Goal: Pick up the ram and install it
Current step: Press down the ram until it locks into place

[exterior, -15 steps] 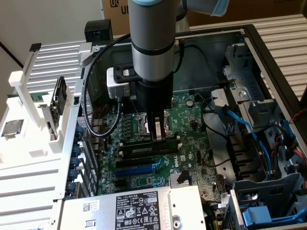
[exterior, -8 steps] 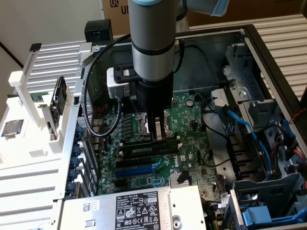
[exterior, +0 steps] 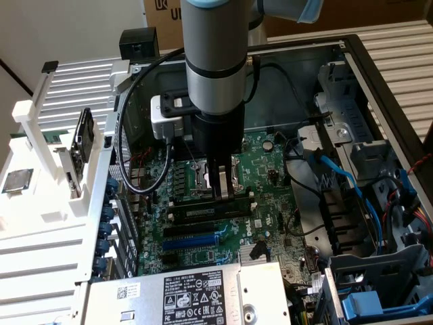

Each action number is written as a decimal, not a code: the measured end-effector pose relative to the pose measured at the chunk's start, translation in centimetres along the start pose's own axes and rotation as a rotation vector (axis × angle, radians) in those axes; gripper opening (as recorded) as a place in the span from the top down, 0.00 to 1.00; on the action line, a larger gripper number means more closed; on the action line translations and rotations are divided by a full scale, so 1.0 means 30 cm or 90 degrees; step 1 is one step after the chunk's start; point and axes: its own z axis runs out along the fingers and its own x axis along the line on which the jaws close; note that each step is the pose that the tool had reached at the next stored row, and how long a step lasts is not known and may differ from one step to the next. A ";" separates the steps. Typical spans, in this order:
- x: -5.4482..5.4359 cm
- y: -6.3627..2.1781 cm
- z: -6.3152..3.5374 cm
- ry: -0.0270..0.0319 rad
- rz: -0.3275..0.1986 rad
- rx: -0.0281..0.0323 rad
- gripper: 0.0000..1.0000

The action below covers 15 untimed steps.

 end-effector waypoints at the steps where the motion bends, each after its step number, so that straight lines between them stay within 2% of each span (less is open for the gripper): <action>1: 0.000 0.000 -0.001 0.0001 0.000 -0.0001 0.72; 15: -0.001 0.005 -0.042 0.0001 0.000 0.0000 0.72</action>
